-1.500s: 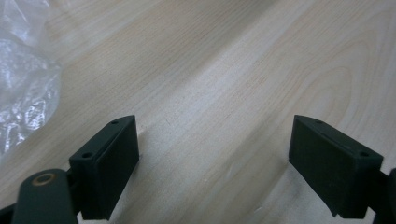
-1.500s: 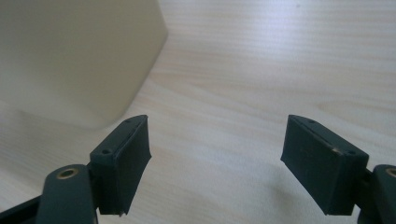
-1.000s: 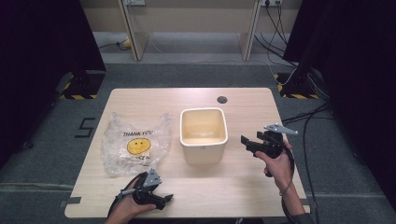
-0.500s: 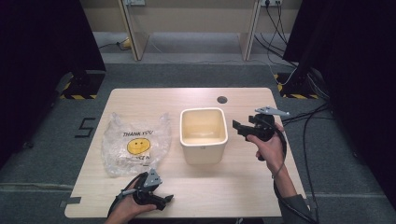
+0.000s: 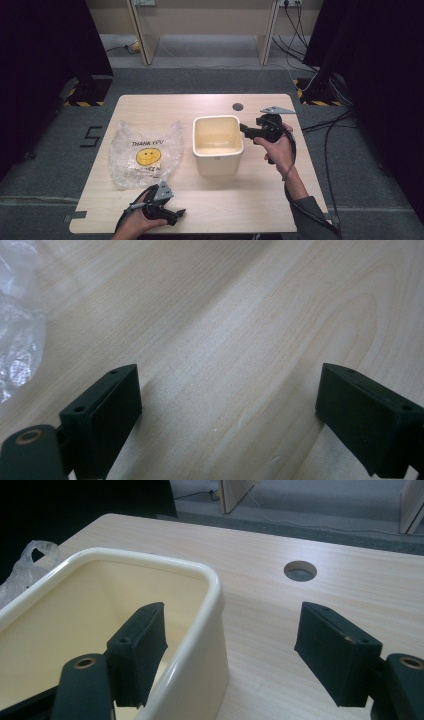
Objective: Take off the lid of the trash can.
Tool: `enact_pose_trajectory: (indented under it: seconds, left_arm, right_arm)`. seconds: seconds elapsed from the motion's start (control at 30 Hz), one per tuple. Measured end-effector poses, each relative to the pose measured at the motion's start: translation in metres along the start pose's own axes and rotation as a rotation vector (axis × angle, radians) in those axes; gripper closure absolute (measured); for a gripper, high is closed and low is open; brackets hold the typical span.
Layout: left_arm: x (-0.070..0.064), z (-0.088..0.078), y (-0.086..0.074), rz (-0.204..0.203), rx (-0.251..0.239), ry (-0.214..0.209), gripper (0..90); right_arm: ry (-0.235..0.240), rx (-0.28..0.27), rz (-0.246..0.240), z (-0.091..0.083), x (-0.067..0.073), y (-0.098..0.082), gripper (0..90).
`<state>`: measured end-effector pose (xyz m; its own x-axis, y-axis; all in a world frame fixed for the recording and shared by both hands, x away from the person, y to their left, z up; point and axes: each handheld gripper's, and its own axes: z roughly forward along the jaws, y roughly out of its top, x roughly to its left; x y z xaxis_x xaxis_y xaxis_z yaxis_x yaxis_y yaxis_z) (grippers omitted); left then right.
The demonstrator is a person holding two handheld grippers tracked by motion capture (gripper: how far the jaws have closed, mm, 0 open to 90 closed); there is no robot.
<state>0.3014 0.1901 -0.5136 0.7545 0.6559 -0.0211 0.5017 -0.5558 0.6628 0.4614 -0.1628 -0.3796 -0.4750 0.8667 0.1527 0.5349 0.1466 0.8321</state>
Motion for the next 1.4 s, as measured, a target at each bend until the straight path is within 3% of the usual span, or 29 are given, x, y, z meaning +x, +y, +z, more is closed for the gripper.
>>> enact_pose_trajectory:
  seconds: [0.4, 0.9, 0.97, 1.07, 1.17, 1.23, 1.4]
  left_arm:
    - [-0.001, 0.0, 0.0, -0.001, 0.002, 0.002, 9.6]
    - [-0.001, 0.0, 0.0, 0.001, 0.009, 0.001, 9.3]
    - [-0.001, 0.0, 0.0, 0.001, 0.007, 0.0, 9.1]
    - [-0.001, 0.0, 0.0, 0.001, 0.009, 0.0, 9.1]
    - [-0.001, 0.0, 0.0, 0.002, 0.005, -0.001, 8.5]
    - [-0.001, 0.0, 0.0, 0.001, 0.007, 0.0, 8.5]
    - [-0.001, 0.0, 0.0, 0.002, 0.007, 0.001, 8.2]
  right_arm:
    - [-0.021, 0.025, -0.027, 0.02, 0.002, 0.009, 33.1]
    - [-0.053, 0.117, -0.125, 0.053, 0.011, 0.016, 44.3]
    - [-0.057, 0.126, -0.121, 0.055, 0.011, 0.015, 46.8]
    - [-0.054, 0.137, -0.161, 0.058, 0.011, 0.014, 53.5]
    - [-0.035, 0.13, -0.152, 0.059, 0.011, 0.012, 59.6]
    - [-0.031, 0.128, -0.185, 0.058, 0.013, 0.012, 65.2]
    - [-0.049, 0.107, -0.198, 0.052, 0.018, 0.015, 67.2]
